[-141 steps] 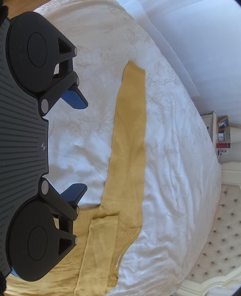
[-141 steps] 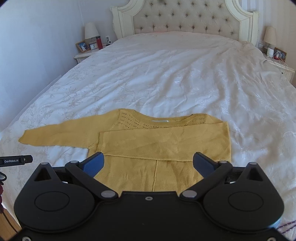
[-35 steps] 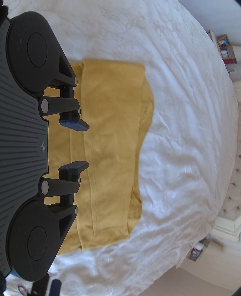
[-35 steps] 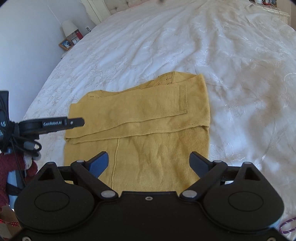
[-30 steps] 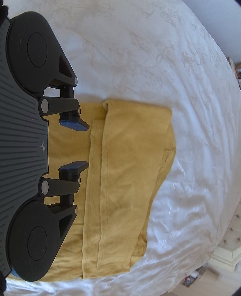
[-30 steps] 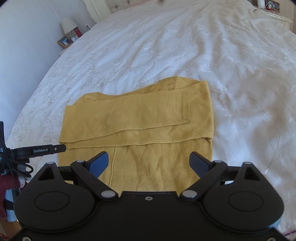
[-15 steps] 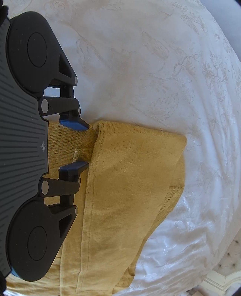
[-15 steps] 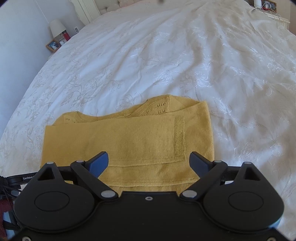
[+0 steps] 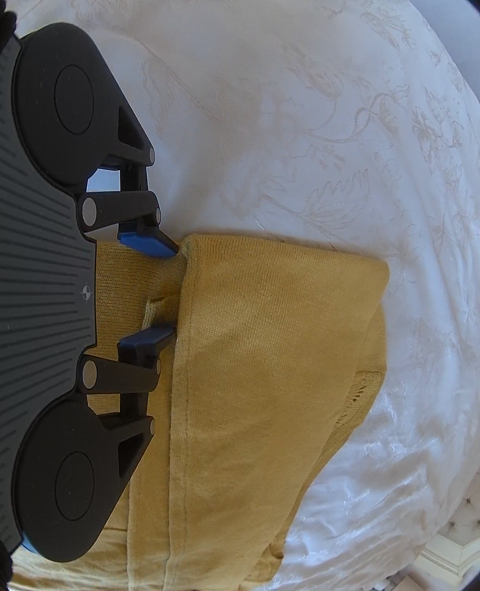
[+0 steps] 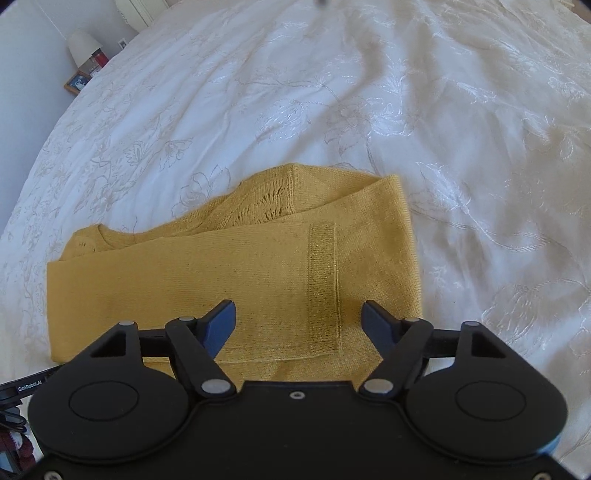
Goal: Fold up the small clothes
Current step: 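Lower both grippers onto the folded sleeves and press them flat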
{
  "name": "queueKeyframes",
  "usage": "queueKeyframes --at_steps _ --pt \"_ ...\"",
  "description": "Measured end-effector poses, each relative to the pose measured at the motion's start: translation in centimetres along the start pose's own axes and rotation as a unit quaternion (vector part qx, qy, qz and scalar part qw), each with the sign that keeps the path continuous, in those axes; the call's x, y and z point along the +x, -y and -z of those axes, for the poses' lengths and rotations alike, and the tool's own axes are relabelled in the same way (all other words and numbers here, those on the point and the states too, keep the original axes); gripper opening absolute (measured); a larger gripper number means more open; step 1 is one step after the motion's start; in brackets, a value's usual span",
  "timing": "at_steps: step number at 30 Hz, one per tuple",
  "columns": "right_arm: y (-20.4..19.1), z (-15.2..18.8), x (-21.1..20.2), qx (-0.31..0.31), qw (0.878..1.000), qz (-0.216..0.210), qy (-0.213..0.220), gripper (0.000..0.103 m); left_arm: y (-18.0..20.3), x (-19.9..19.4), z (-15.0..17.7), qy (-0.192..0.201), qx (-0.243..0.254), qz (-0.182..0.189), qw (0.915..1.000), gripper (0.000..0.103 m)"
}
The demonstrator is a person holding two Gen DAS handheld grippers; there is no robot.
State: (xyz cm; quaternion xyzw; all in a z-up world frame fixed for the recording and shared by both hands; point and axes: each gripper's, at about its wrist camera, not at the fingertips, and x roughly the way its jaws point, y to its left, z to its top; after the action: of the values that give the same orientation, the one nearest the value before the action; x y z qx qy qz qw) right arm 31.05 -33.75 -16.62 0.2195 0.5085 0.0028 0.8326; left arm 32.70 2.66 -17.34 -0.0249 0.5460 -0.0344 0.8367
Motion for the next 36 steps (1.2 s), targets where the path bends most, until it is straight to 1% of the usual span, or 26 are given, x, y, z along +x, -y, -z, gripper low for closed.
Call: queueKeyframes --at_steps 3,4,5,6,8,9,14,17,18,21,24,25,27,28,29,30,31,32,36 --pt "0.0 0.1 0.2 0.008 1.000 -0.010 -0.004 0.065 0.1 0.0 0.0 0.001 0.002 -0.002 1.0000 0.042" --pt "0.0 0.2 0.2 0.011 1.000 -0.013 -0.006 0.059 0.2 0.0 0.0 0.000 0.003 -0.003 1.0000 0.042" --pt "-0.1 0.3 0.2 0.014 1.000 -0.015 -0.008 0.050 0.2 0.0 0.0 0.000 0.005 -0.004 1.0000 0.042" --pt "-0.2 0.3 0.2 0.017 1.000 -0.016 -0.009 0.043 0.3 0.0 0.0 0.000 0.006 -0.004 1.0000 0.042" --pt "-0.4 0.3 -0.1 0.025 0.999 -0.020 -0.009 0.019 0.3 0.0 -0.1 -0.001 0.006 -0.004 1.0000 0.042" --pt "-0.6 0.2 -0.6 0.028 0.999 -0.026 -0.004 0.014 0.3 0.0 -0.1 -0.001 0.006 -0.004 1.0000 0.042" --pt "-1.7 0.2 -5.6 0.022 0.997 -0.057 0.044 0.013 0.3 0.1 -0.1 -0.001 0.006 0.000 1.0000 0.042" --pt "-0.6 0.6 -7.0 0.045 0.996 -0.056 0.047 0.013 0.2 0.1 -0.1 -0.002 0.008 0.003 1.0000 0.042" --pt "0.0 0.6 -6.8 0.053 0.997 -0.048 0.042 0.013 0.2 0.1 -0.1 -0.002 0.008 0.004 1.0000 0.042" --pt "1.6 0.9 -5.1 0.058 0.998 -0.003 0.021 0.013 0.2 0.0 -0.1 -0.005 0.014 0.007 0.9999 0.042" --pt "2.9 1.1 -3.8 0.061 0.998 0.029 0.003 0.013 0.2 0.0 -0.2 -0.007 0.021 0.012 0.9997 0.042" --pt "3.1 1.1 -3.6 0.064 0.998 0.028 0.003 0.020 0.2 0.0 -0.2 -0.007 0.023 0.013 0.9996 0.042" --pt "3.4 1.1 -3.8 0.074 0.997 -0.003 0.015 0.021 0.3 0.0 -0.2 -0.006 0.025 0.014 0.9996 0.042" --pt "3.2 1.1 -3.9 0.072 0.997 -0.011 0.023 0.026 0.4 0.1 -0.2 -0.005 0.025 0.014 0.9996 0.042" --pt "2.9 1.1 -3.8 0.067 0.997 -0.017 0.025 0.040 0.4 0.1 -0.1 -0.005 0.025 0.013 0.9996 0.042" --pt "2.6 1.1 -3.6 0.060 0.998 -0.022 0.024 0.049 0.6 0.1 -0.1 -0.004 0.024 0.012 0.9996 0.042" --pt "2.3 1.1 -3.3 0.058 0.998 -0.027 0.023 0.062 0.7 0.2 -0.1 -0.003 0.024 0.011 0.9997 0.043" --pt "2.2 1.1 -2.8 0.060 0.997 -0.034 0.020 0.065 0.7 0.2 0.0 -0.003 0.023 0.010 0.9997 0.043" --pt "1.4 1.2 -1.1 0.055 0.998 -0.037 0.001 0.065 0.8 0.3 0.0 -0.004 0.023 0.009 0.9997 0.043"
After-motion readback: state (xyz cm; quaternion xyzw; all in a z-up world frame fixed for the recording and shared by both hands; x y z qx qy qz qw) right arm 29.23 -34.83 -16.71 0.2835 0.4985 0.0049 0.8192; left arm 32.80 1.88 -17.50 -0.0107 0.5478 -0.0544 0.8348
